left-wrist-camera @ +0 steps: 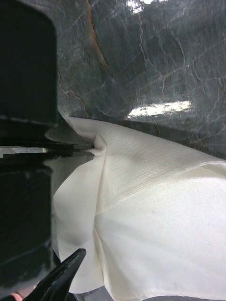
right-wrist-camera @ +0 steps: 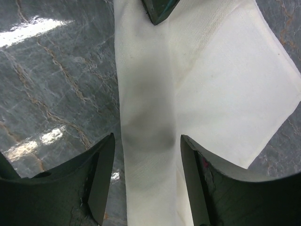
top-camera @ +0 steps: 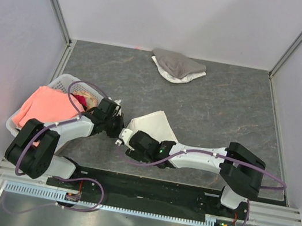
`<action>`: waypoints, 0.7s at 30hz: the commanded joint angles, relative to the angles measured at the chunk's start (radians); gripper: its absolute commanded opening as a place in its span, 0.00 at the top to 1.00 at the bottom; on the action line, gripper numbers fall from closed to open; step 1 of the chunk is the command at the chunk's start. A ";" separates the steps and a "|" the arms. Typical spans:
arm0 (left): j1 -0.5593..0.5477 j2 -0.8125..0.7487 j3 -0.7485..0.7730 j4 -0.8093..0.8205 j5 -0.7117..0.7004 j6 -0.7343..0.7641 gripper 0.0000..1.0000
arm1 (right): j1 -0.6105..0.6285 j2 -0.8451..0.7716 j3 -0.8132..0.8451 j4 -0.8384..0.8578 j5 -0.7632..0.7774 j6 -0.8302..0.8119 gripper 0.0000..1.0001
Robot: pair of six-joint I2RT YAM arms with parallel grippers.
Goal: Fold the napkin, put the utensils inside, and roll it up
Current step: Roll the napkin with the utensil
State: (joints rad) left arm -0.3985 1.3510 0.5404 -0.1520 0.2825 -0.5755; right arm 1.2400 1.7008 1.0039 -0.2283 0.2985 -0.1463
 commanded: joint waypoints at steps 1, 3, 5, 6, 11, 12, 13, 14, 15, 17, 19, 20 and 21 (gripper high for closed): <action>0.004 0.017 0.023 -0.044 0.011 0.028 0.98 | 0.006 0.028 0.001 0.050 0.030 -0.030 0.34; 0.004 0.016 0.024 -0.046 0.014 0.031 0.98 | 0.003 0.045 0.001 0.052 0.037 -0.030 0.34; 0.006 0.016 0.026 -0.044 0.017 0.034 0.98 | -0.005 0.059 0.004 0.053 0.040 -0.030 0.34; 0.004 0.017 0.027 -0.044 0.017 0.037 0.98 | -0.008 0.062 0.004 0.055 0.036 -0.029 0.35; 0.004 0.008 0.029 -0.034 0.038 0.057 0.98 | -0.057 0.089 0.013 0.038 -0.030 -0.018 0.45; 0.004 0.004 0.027 -0.031 0.040 0.060 0.98 | -0.065 0.094 0.015 0.024 -0.050 -0.015 0.49; 0.004 -0.006 0.021 -0.018 0.041 0.060 0.98 | -0.073 0.099 0.021 0.015 -0.076 -0.012 0.52; 0.004 -0.022 0.020 -0.011 0.046 0.062 0.98 | -0.088 0.103 0.022 0.006 -0.100 -0.007 0.59; 0.006 -0.035 0.017 -0.006 0.047 0.066 0.98 | -0.096 0.106 0.024 -0.015 -0.155 -0.003 0.63; 0.004 -0.055 0.012 0.005 0.037 0.063 0.85 | -0.108 0.120 0.030 -0.034 -0.205 0.008 0.71; 0.004 -0.099 0.009 0.006 0.008 0.062 0.73 | -0.122 0.128 0.035 -0.060 -0.289 0.027 0.74; 0.004 -0.119 0.004 0.006 -0.005 0.059 0.61 | -0.137 0.129 0.036 -0.068 -0.324 0.034 0.76; 0.004 -0.159 0.001 0.006 -0.017 0.057 0.56 | -0.146 0.131 0.036 -0.078 -0.349 0.043 0.77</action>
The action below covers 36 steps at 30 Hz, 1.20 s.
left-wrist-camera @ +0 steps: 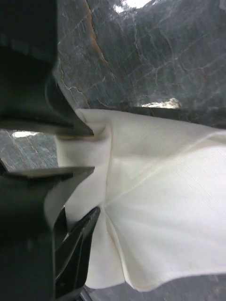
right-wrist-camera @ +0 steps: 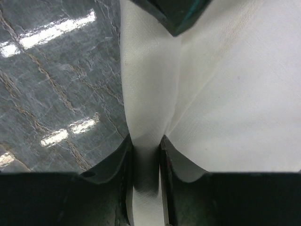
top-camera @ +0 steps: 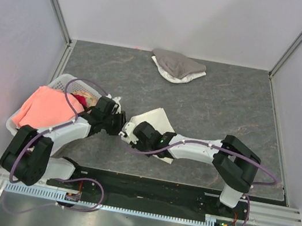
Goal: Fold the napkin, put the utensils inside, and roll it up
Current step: Roll the napkin with the utensil
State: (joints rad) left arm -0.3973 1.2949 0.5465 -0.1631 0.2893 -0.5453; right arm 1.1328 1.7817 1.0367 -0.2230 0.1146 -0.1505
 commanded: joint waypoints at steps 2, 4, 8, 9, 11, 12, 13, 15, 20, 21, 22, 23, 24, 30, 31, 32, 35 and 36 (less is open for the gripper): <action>0.005 -0.147 -0.025 0.016 -0.056 0.022 0.44 | -0.071 0.050 0.013 -0.107 -0.237 0.072 0.79; 0.003 -0.209 -0.046 0.016 -0.076 0.022 0.41 | -0.102 0.053 0.026 -0.125 -0.317 0.092 0.79; 0.005 -0.287 -0.085 0.016 -0.090 0.012 0.40 | -0.151 0.053 0.057 -0.171 -0.435 0.114 0.79; 0.003 -0.298 -0.098 0.016 -0.090 0.010 0.40 | -0.163 0.058 0.066 -0.177 -0.458 0.118 0.80; 0.003 -0.322 -0.109 0.016 -0.084 0.008 0.40 | -0.200 0.064 0.089 -0.194 -0.544 0.134 0.79; 0.002 -0.327 -0.117 0.019 -0.073 0.008 0.40 | -0.211 0.074 0.097 -0.197 -0.578 0.138 0.79; 0.003 -0.332 -0.122 0.023 -0.069 0.008 0.40 | -0.234 0.079 0.106 -0.200 -0.614 0.141 0.79; 0.003 -0.342 -0.140 0.048 -0.052 0.004 0.40 | -0.257 0.100 0.114 -0.197 -0.706 0.150 0.79; 0.002 -0.327 -0.166 0.085 -0.044 -0.001 0.40 | -0.330 0.163 0.129 -0.190 -0.840 0.173 0.79; 0.002 -0.319 -0.172 0.091 -0.041 -0.001 0.41 | -0.340 0.188 0.131 -0.188 -0.863 0.175 0.79; 0.003 -0.312 -0.175 0.106 -0.042 -0.001 0.41 | -0.356 0.199 0.135 -0.190 -0.875 0.175 0.79; 0.002 -0.306 -0.178 0.114 -0.042 -0.001 0.41 | -0.361 0.212 0.137 -0.190 -0.886 0.175 0.80; 0.002 -0.292 -0.184 0.123 -0.041 -0.004 0.41 | -0.366 0.234 0.140 -0.190 -0.912 0.174 0.80; 0.002 -0.260 -0.206 0.217 -0.053 -0.004 0.42 | -0.392 0.304 0.151 -0.188 -0.977 0.164 0.80; 0.002 -0.247 -0.207 0.230 -0.056 -0.002 0.42 | -0.399 0.312 0.152 -0.187 -0.989 0.164 0.80; 0.002 -0.241 -0.207 0.255 -0.061 -0.001 0.42 | -0.403 0.320 0.152 -0.185 -0.992 0.164 0.80; 0.002 -0.207 -0.211 0.289 -0.071 -0.005 0.41 | -0.415 0.344 0.157 -0.187 -1.000 0.164 0.81; 0.002 -0.195 -0.211 0.309 -0.076 -0.007 0.41 | -0.416 0.352 0.158 -0.187 -1.001 0.164 0.81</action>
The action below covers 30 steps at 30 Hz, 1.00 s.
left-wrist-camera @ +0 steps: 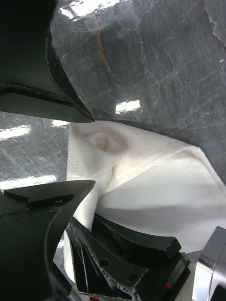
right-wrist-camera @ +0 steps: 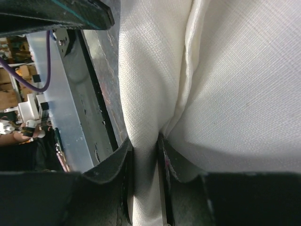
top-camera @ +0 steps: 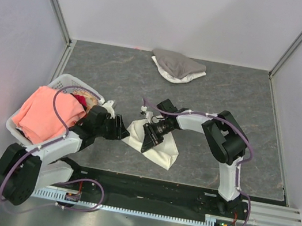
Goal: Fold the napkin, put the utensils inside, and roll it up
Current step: Roll the napkin with the utensil
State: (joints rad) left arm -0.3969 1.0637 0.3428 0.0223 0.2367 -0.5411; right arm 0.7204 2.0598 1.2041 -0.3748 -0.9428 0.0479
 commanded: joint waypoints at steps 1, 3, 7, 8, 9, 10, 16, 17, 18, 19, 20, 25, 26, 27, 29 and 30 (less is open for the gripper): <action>0.001 0.048 -0.005 0.131 -0.023 -0.013 0.41 | -0.006 0.079 -0.009 -0.035 0.055 -0.036 0.81; 0.001 0.090 0.002 0.140 -0.017 -0.014 0.42 | -0.009 0.086 -0.008 -0.033 0.055 -0.034 0.82; 0.001 0.143 0.002 0.168 0.022 -0.020 0.48 | -0.016 0.089 -0.006 -0.033 0.056 -0.036 0.82; 0.001 0.156 -0.002 0.171 0.026 -0.023 0.50 | -0.018 0.091 -0.005 -0.035 0.058 -0.033 0.82; 0.001 0.160 -0.004 0.174 0.023 -0.023 0.56 | -0.019 0.091 -0.005 -0.035 0.058 -0.034 0.82; 0.001 0.165 -0.004 0.174 0.018 -0.028 0.59 | -0.019 0.091 -0.003 -0.035 0.059 -0.031 0.82; 0.001 0.203 0.015 0.143 0.015 -0.023 0.86 | -0.019 0.019 -0.005 -0.042 0.127 -0.005 0.71; 0.001 0.209 0.024 0.140 0.016 -0.022 0.89 | -0.021 0.002 -0.005 -0.047 0.142 0.000 0.68; 0.001 0.223 0.027 0.133 0.016 -0.020 0.94 | -0.019 -0.018 -0.005 -0.056 0.182 0.003 0.62; 0.001 0.228 0.031 0.124 0.018 -0.019 0.97 | -0.019 -0.064 -0.003 -0.062 0.205 0.010 0.58; 0.001 0.234 0.042 0.114 0.021 -0.019 0.98 | -0.018 -0.088 -0.002 -0.071 0.228 0.010 0.54; 0.001 0.271 0.073 0.071 0.030 -0.017 0.98 | 0.030 -0.284 -0.009 -0.116 0.508 -0.017 0.41; 0.001 0.275 0.085 0.052 0.033 -0.017 0.98 | 0.049 -0.311 -0.014 -0.119 0.566 -0.038 0.39; 0.003 0.278 0.093 0.036 0.036 -0.017 0.98 | 0.100 -0.335 -0.018 -0.121 0.623 -0.039 0.37; 0.001 0.289 0.117 0.004 0.032 -0.022 0.98 | 0.161 -0.391 -0.043 -0.104 0.829 -0.088 0.32; 0.001 0.295 0.128 -0.040 0.032 -0.023 0.98 | 0.225 -0.403 -0.055 -0.083 0.899 -0.100 0.31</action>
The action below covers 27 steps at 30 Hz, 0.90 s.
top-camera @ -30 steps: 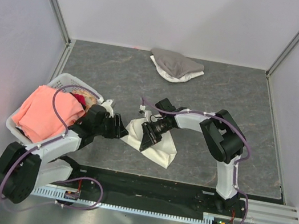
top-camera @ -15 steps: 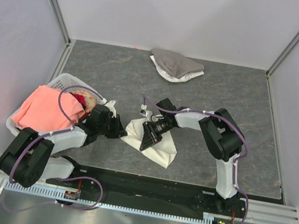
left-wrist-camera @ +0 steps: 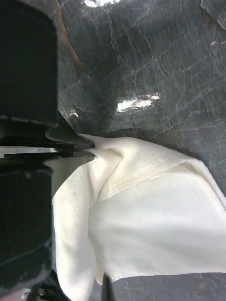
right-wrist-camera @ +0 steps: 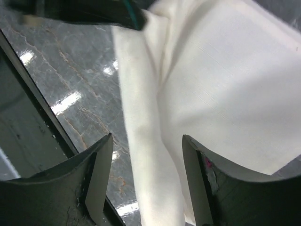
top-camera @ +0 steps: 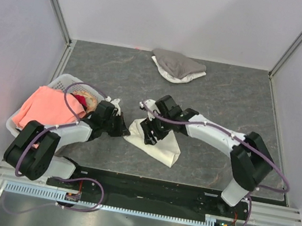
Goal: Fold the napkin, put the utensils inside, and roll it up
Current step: Roll the napkin with the utensil
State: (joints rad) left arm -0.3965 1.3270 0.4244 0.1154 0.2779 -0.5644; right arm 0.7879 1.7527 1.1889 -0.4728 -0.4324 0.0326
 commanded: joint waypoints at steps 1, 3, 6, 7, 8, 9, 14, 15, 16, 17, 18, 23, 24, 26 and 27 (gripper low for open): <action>0.001 0.035 0.065 -0.152 -0.009 0.000 0.98 | 0.190 -0.111 -0.051 0.032 0.458 -0.092 0.31; 0.001 0.047 0.083 -0.203 -0.014 -0.003 0.98 | 0.270 -0.116 -0.087 0.086 0.618 -0.109 0.30; 0.001 0.055 0.108 -0.240 0.000 -0.005 0.98 | 0.339 -0.122 -0.143 0.179 0.724 -0.129 0.29; 0.002 0.057 0.115 -0.246 0.007 -0.003 0.98 | 0.350 -0.119 -0.162 0.198 0.733 -0.132 0.29; 0.002 0.055 0.117 -0.250 0.009 -0.003 0.98 | 0.364 -0.117 -0.170 0.232 0.735 -0.137 0.29; 0.001 0.054 0.119 -0.255 0.012 -0.003 0.98 | 0.369 -0.107 -0.175 0.243 0.730 -0.145 0.29; 0.001 0.054 0.134 -0.270 0.021 0.006 0.98 | 0.384 -0.062 -0.180 0.273 0.724 -0.172 0.29; 0.001 0.055 0.135 -0.272 0.021 0.009 0.98 | 0.384 -0.052 -0.181 0.276 0.716 -0.178 0.28; 0.001 0.057 0.137 -0.276 0.020 0.011 0.98 | 0.386 -0.045 -0.178 0.278 0.709 -0.186 0.29; 0.002 0.057 0.139 -0.276 0.020 0.011 0.98 | 0.384 -0.044 -0.179 0.281 0.699 -0.188 0.28; 0.002 0.058 0.142 -0.280 0.021 0.011 0.98 | 0.384 -0.044 -0.178 0.284 0.689 -0.188 0.29; 0.001 0.060 0.146 -0.283 0.021 0.017 0.98 | 0.384 -0.015 -0.172 0.274 0.681 -0.175 0.30; 0.002 0.061 0.146 -0.284 0.018 0.020 0.98 | 0.384 -0.012 -0.169 0.269 0.696 -0.162 0.30; 0.002 0.075 0.146 -0.286 0.000 0.027 0.98 | 0.375 -0.021 -0.160 0.237 0.730 -0.117 0.30; 0.002 0.080 0.149 -0.287 -0.005 0.031 0.98 | 0.369 -0.041 -0.152 0.215 0.736 -0.100 0.30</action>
State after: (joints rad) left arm -0.3965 1.3758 0.5529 -0.1265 0.2916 -0.5636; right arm 1.1667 1.7317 1.0084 -0.2214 0.2493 -0.1284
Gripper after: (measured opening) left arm 0.040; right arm 0.705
